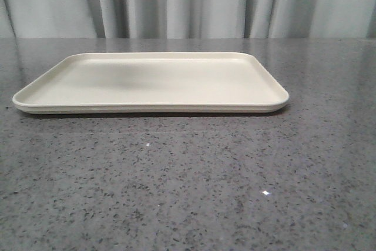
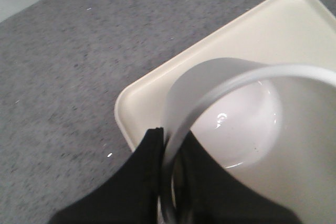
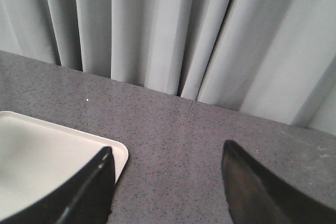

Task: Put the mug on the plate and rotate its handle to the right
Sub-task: 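Lift the mug and lower it onto the cream tray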

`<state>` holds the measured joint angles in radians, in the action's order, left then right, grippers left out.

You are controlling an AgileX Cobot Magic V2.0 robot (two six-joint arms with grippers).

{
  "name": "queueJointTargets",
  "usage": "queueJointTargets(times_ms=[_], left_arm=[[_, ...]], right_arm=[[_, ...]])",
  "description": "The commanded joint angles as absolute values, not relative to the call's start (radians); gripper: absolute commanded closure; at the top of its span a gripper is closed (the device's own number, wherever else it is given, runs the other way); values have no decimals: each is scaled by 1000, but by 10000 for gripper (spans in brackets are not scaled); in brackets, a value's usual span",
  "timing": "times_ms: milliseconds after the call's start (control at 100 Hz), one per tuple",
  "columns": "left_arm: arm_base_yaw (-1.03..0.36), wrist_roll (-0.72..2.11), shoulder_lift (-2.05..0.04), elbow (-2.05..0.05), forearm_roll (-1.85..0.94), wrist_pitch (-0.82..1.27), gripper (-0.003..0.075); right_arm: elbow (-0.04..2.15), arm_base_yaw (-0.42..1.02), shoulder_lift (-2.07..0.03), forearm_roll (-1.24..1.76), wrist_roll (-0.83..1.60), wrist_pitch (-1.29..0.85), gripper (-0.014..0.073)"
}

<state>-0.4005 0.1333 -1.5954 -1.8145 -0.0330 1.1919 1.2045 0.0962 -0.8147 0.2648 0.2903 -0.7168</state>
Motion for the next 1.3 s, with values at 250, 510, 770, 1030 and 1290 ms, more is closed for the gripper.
queueJointTargets(times_ms=[250, 510, 770, 1030, 1290], left_arm=[[-507, 136, -1793, -1916, -53, 1186, 729], [-507, 149, -1843, -1916, -125, 1190, 729], [-507, 150, -1877, -1916, -125, 1226, 729], [-507, 150, -1877, -1916, -122, 1230, 729], [-507, 150, -1877, -1916, -117, 1228, 727]], right_arm=[[1236, 99, -814, 269, 299, -653, 139], [1236, 99, -816, 269, 299, -663, 139], [1236, 99, -846, 269, 299, -671, 139], [1236, 99, -864, 269, 299, -683, 139], [1236, 99, -864, 269, 299, -687, 139]])
